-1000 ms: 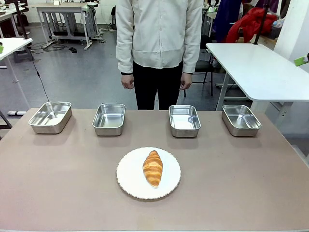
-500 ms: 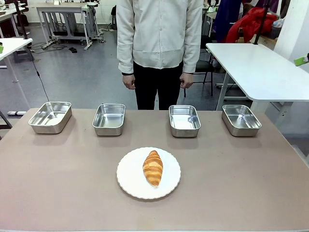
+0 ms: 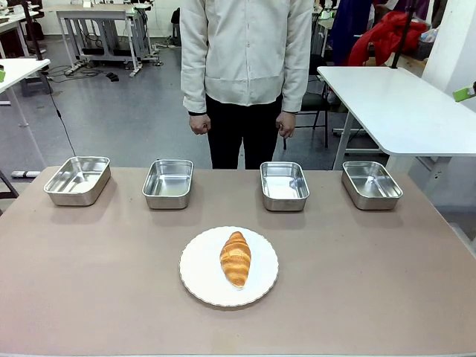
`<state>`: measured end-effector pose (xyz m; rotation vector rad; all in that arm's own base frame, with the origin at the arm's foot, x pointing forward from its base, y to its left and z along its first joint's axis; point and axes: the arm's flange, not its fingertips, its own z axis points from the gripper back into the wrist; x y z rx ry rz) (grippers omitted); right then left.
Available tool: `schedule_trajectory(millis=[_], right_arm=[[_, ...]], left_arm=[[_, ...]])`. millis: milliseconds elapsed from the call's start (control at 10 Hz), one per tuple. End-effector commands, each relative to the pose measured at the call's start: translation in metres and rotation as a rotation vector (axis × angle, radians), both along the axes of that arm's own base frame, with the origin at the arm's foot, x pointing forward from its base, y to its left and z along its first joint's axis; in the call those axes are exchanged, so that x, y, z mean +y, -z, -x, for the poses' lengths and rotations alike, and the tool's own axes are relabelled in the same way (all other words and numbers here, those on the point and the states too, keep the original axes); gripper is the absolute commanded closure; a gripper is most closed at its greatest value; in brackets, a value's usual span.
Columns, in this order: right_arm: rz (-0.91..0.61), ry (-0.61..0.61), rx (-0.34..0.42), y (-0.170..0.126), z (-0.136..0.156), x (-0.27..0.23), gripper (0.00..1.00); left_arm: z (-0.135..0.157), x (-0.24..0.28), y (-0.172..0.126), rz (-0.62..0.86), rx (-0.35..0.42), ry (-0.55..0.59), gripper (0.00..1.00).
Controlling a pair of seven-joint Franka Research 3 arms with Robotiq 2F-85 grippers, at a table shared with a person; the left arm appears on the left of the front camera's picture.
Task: Place the bread in the container.
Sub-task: Place the Butter Roll into the Airtight Container indicated by the human.
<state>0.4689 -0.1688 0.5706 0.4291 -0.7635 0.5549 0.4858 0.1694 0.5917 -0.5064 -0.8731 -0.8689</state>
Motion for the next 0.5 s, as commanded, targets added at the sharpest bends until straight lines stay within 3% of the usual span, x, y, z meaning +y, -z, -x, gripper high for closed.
schedule_trajectory(millis=[0, 400], right_arm=[[-0.009, -0.006, -0.009, -0.0001, -0.0004, 0.0009, 0.00], [-0.009, -0.006, -0.009, -0.0001, -0.0004, 0.0009, 0.00]], left_arm=[[0.0001, -0.0007, -0.0007, 0.005, -0.004, 0.002, 0.00], [0.0001, -0.0007, -0.0007, 0.005, -0.004, 0.002, 0.00]])
